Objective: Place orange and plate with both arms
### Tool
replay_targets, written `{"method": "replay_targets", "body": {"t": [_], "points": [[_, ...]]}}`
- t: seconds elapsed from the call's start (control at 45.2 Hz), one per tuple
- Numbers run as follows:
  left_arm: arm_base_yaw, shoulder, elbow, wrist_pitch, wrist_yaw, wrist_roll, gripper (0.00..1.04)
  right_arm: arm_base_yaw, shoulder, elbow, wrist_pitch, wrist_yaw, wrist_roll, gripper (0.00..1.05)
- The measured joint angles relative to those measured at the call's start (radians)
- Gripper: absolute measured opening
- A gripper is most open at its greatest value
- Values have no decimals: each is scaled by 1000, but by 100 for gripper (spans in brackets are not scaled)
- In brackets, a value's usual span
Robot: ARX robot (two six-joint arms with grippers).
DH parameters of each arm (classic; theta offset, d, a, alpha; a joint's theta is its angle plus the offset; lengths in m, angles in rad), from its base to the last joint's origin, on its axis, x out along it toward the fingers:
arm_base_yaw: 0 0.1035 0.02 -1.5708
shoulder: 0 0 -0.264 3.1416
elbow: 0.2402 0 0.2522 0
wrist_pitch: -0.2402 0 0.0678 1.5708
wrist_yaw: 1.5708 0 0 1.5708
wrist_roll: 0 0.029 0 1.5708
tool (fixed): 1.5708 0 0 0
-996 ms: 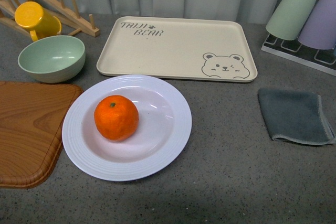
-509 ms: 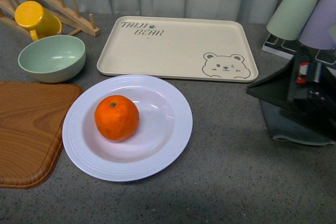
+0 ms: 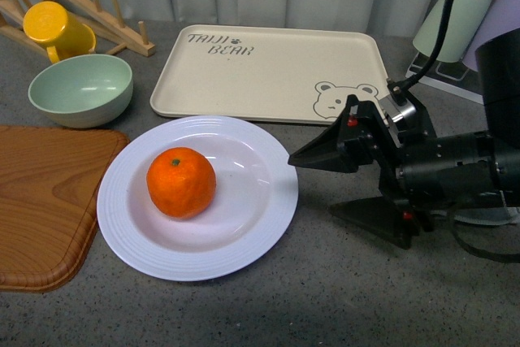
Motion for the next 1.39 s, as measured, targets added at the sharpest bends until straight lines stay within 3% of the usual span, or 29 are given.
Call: {"method": "replay_targets", "body": {"t": [0.487, 0.708, 0.885, 1.018, 1.284, 1.395], "points": [[0, 0, 0, 0, 0, 0, 98, 89, 116, 125, 23, 40, 125, 95], [0, 0, 0, 0, 0, 0, 98, 99, 137, 135, -24, 66, 114, 60], [0, 0, 0, 0, 0, 0, 98, 100, 146, 142, -71, 78, 87, 20], [0, 0, 0, 0, 0, 0, 98, 100, 146, 145, -71, 29, 72, 5], [0, 0, 0, 0, 0, 0, 98, 95, 140, 95, 85, 0, 117, 2], [0, 0, 0, 0, 0, 0, 98, 80, 140, 43, 241, 10, 190, 2]]}}
